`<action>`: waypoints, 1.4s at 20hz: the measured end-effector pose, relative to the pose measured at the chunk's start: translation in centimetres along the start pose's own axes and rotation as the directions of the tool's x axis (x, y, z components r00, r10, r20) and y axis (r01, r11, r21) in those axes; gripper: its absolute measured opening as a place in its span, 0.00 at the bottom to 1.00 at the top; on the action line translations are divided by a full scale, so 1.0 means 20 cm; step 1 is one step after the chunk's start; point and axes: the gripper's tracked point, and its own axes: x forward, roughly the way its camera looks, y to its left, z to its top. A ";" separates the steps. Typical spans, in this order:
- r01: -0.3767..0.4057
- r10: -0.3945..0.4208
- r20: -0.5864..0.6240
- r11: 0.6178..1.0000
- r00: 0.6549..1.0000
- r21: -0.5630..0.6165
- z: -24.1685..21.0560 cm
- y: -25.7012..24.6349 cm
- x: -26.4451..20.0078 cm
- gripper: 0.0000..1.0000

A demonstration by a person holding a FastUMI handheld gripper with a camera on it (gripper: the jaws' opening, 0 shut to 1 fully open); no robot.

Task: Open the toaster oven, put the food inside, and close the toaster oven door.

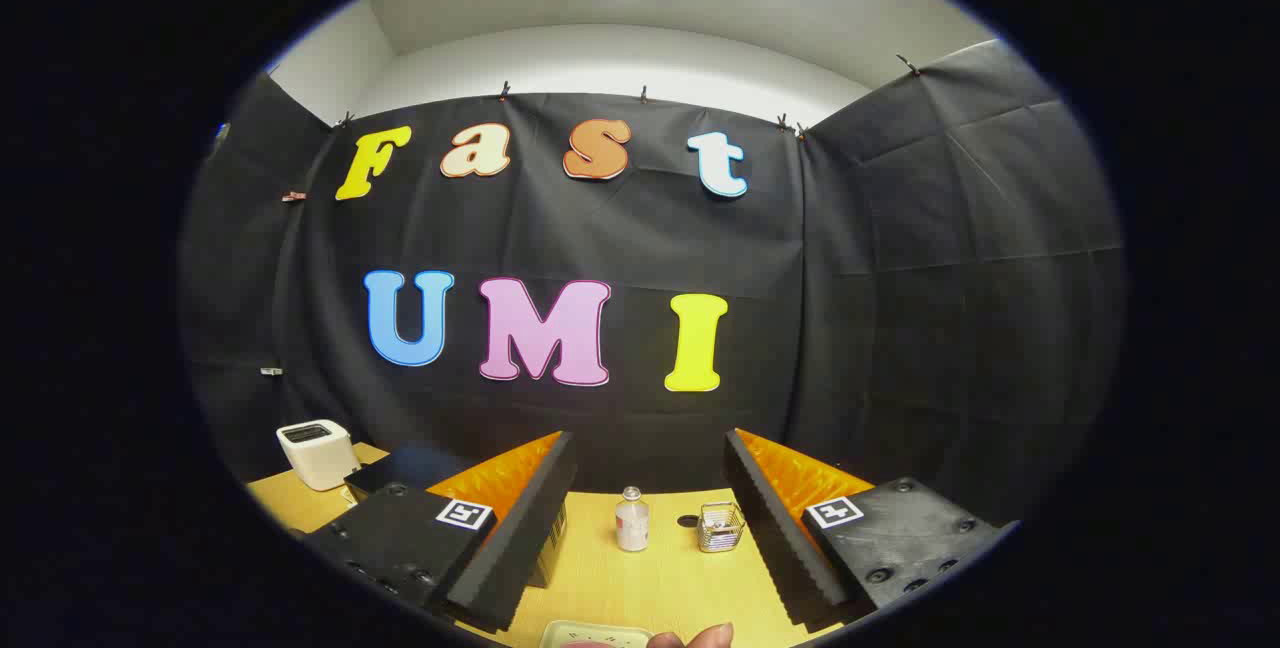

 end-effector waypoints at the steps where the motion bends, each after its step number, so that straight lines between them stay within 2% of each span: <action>1: 0.000 0.000 0.000 1.000 1.000 -0.002 -0.01 0.00 0.00 0.98; 21: -0.023 0.023 -0.023 1.000 0.999 0.000 -0.06 0.06 -0.01 0.98; 28: -0.052 0.056 -0.123 0.998 0.991 0.038 -0.24 0.13 -0.05 0.98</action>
